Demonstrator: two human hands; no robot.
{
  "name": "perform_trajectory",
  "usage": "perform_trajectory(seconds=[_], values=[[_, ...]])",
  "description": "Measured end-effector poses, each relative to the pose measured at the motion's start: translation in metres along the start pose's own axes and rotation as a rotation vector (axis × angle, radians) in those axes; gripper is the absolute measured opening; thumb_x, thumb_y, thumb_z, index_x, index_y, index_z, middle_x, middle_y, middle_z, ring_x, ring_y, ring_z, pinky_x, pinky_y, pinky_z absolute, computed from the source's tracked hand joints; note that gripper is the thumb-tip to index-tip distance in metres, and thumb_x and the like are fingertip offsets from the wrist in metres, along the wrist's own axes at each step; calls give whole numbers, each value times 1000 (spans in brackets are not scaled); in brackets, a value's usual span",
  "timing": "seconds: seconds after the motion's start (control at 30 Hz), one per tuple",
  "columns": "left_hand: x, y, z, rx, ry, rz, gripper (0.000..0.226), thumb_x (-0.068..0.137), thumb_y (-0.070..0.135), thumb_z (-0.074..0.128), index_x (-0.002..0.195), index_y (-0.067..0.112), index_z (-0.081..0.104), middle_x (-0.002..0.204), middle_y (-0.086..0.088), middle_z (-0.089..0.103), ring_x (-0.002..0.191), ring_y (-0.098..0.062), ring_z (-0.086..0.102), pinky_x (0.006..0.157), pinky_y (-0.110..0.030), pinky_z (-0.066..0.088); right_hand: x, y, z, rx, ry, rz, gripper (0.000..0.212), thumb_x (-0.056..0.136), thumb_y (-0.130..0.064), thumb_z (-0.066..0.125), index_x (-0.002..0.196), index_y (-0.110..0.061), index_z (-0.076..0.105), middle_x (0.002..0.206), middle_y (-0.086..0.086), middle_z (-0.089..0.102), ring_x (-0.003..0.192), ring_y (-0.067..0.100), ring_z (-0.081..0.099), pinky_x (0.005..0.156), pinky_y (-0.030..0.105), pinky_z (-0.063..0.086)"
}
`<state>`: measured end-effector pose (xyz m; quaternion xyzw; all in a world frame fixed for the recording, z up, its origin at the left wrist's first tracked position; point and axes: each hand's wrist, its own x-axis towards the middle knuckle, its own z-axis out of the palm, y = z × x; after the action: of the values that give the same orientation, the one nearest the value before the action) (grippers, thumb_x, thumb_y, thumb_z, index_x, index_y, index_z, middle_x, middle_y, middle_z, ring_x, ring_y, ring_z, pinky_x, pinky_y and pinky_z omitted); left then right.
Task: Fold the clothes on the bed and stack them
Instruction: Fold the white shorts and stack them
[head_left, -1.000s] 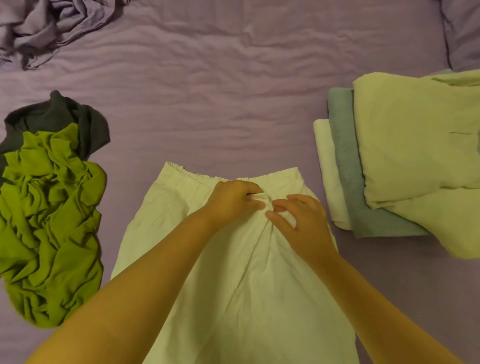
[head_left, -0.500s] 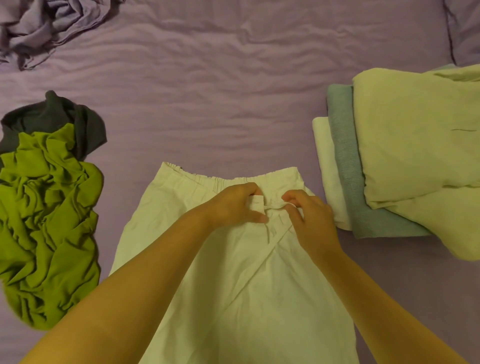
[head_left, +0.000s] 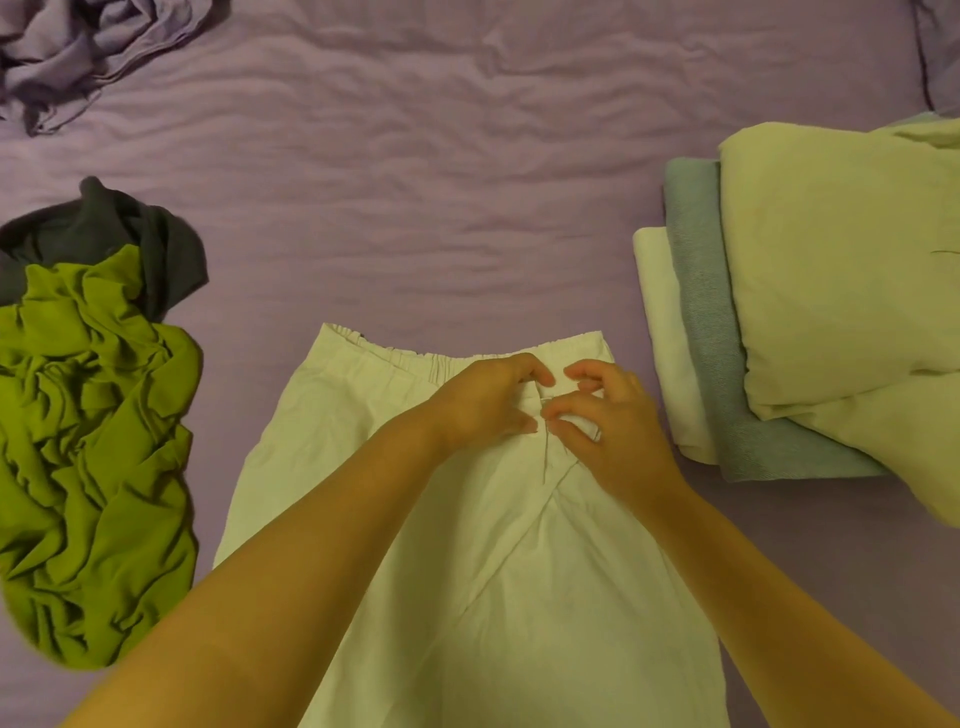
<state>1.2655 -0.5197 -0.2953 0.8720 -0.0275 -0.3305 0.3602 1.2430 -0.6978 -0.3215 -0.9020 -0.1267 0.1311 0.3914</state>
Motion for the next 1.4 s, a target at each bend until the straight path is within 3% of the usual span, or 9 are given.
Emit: perform_trajectory(seconds=[0.13,0.27,0.47,0.63,0.73,0.87,0.97,1.2,1.4], values=[[3,-4,6,3,22,-6,35,84,17,71,114,24,55,126,2,59,121,-16,51,87,-19,36,-3,4,4,-131,-47,0,19,82,-35,63,96,-30,74,122,-3,57,112,14,47,95,36,37],[1,-7,10,29,5,7,33,85,15,70,113,23,54,122,2,60,115,-18,54,88,-23,42,-5,3,11,-246,-14,-5,21,79,-32,63,95,-23,74,115,8,63,108,33,58,94,45,36],[-3,-7,9,28,11,25,46,84,13,70,125,25,53,122,2,60,109,-15,55,88,-21,42,-3,-2,13,-222,-10,3,15,80,-29,61,82,-20,73,111,8,65,105,32,59,93,48,38],[-7,-1,11,14,14,47,47,85,14,69,125,25,49,123,2,58,115,-16,53,93,-28,46,7,-9,0,-183,-117,91,15,91,-26,59,89,-22,74,120,-2,57,116,17,43,95,26,21],[-10,2,8,-50,34,50,44,86,13,67,124,25,48,112,8,55,115,-12,52,87,-23,45,15,-12,-6,-143,-197,162,18,94,-25,56,94,-21,73,126,-4,53,118,14,40,91,20,19],[-10,4,4,-10,41,53,45,87,14,66,125,27,47,110,11,53,106,-16,56,85,-28,48,24,-15,-6,-154,-279,258,24,96,-23,51,105,-11,70,130,3,53,119,18,42,91,23,27],[-10,3,5,38,19,74,51,88,16,66,134,27,45,123,4,58,111,-16,55,87,-21,42,27,-18,-7,-113,-279,299,25,95,-21,52,102,-5,69,121,10,58,112,21,49,86,20,28],[-12,1,2,176,-37,82,58,90,7,58,140,28,39,130,3,58,111,-19,57,84,-23,45,25,-21,-2,-164,-267,323,27,97,-27,49,113,-10,63,129,6,53,118,20,45,97,26,31],[-12,-4,-4,36,-54,-7,54,87,13,66,135,25,46,133,4,52,120,-15,49,90,-19,37,26,-23,-7,-134,-292,319,25,95,-22,52,97,-1,67,119,10,59,110,22,50,84,21,27]])
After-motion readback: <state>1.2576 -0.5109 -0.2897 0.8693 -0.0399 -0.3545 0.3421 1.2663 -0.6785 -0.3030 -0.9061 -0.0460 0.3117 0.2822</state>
